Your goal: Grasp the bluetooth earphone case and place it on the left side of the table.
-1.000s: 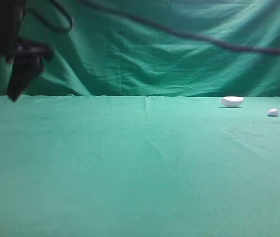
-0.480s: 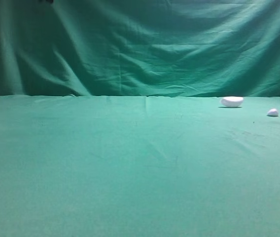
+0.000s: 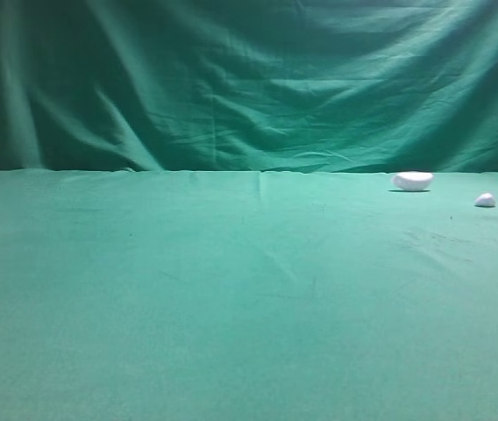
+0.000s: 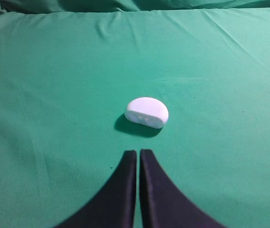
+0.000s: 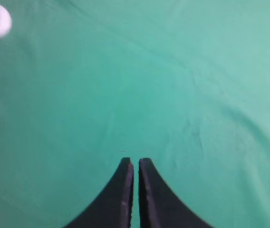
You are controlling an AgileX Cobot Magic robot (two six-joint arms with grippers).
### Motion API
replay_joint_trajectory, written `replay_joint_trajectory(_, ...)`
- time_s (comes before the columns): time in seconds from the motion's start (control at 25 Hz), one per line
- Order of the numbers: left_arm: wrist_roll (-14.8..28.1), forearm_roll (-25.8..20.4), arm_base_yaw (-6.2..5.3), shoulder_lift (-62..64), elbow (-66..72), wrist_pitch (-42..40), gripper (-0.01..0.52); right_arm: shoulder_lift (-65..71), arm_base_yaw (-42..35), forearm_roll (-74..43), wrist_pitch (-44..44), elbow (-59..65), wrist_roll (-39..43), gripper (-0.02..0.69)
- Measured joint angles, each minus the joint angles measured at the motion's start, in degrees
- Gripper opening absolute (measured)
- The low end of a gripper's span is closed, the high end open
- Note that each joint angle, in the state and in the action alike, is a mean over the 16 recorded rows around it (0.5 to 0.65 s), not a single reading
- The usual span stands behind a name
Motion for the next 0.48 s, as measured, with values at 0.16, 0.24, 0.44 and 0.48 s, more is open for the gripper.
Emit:
replay_joint_trajectory(0.16,0.00,0.00,0.00,0.00,0.00,0.00,0.000,-10.00,-0.91,0.13,-2.36,10.08,0.00,0.000)
replay_joint_trajectory(0.24,0.00,0.00,0.00,0.00,0.00,0.00,0.000,-14.87,-1.14,0.34,-3.96,14.46,-0.06,0.000)
replay_joint_trajectory(0.44,0.00,0.00,0.00,0.00,0.00,0.00,0.000,-25.97,-1.24,0.85,-7.46,22.56,-1.23,0.000)
replay_joint_trajectory(0.48,0.00,0.00,0.00,0.00,0.00,0.00,0.000,-27.95,-1.24,0.95,-7.96,23.70,-1.73,0.000)
